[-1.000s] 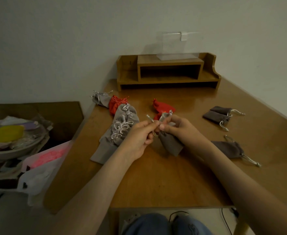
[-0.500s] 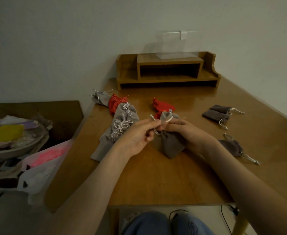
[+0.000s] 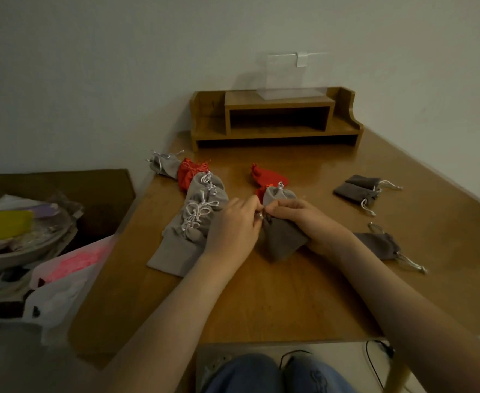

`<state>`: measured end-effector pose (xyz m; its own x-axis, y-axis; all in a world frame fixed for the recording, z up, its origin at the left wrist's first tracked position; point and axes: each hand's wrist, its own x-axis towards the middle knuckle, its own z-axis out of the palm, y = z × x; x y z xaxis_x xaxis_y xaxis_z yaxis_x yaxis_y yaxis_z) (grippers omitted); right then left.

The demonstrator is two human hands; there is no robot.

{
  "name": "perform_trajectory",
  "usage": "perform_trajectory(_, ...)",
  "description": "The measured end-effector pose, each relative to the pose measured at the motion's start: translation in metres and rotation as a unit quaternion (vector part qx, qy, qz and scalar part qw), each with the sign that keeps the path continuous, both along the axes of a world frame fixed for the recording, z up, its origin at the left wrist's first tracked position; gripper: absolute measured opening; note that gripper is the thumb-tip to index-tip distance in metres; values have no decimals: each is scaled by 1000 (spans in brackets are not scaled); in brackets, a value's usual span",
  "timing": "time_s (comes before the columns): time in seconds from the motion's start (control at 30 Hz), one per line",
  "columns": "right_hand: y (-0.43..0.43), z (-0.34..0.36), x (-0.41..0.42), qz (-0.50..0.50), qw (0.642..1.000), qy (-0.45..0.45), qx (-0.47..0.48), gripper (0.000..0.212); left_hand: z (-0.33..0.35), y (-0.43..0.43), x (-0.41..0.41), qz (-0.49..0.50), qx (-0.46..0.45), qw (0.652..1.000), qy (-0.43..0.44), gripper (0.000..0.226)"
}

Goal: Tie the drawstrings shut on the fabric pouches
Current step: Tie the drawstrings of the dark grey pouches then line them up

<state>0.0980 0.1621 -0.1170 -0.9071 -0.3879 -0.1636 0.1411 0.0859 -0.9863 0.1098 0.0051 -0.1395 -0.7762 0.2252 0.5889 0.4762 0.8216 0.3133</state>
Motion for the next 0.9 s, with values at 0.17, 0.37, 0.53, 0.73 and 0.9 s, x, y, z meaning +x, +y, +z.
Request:
perform_trajectory(0.17,0,1,1,7,996,-21,-91,22,-3,-4,-4,-37,24,997,57,9)
perform_trajectory(0.37,0,0,-1,13,998,1,-64,15,-6,-3,-6,-63,43,992,99,9)
perform_trajectory(0.53,0,-6,-6,-25,998,21,-55,11,-9,-1,-9,-60,53,992,99,9)
perform_trajectory(0.73,1,-8,-7,-14,998,42,-49,10,-9,-1,-7,-57,56,992,94,12)
perform_trajectory(0.9,1,-10,-8,-23,996,77,-33,8,-8,-2,-6,-72,67,993,69,14)
